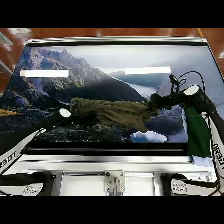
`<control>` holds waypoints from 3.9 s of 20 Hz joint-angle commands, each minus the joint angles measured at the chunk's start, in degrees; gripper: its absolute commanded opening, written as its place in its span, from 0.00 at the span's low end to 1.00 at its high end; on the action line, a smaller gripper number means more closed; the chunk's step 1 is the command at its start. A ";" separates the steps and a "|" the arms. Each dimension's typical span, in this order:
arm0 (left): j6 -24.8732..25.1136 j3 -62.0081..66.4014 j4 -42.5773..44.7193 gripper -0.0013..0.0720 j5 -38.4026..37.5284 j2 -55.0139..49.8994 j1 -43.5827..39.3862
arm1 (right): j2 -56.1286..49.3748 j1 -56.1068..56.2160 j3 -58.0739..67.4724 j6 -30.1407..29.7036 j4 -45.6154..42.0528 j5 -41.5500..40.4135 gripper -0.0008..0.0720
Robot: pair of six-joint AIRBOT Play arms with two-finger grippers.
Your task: Fold the shirts.
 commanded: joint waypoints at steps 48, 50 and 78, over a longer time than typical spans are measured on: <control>-15.45 13.27 42.16 0.08 -17.55 10.29 22.10 | -6.47 6.05 7.67 -2.64 7.10 -33.94 0.09; -13.44 13.27 36.92 0.08 -16.09 5.60 21.27 | -8.24 6.71 7.67 -2.58 6.93 -33.90 0.09; 13.11 10.95 6.34 0.73 -25.73 -8.66 24.13 | 10.64 -21.27 2.49 -1.49 -11.67 24.00 0.87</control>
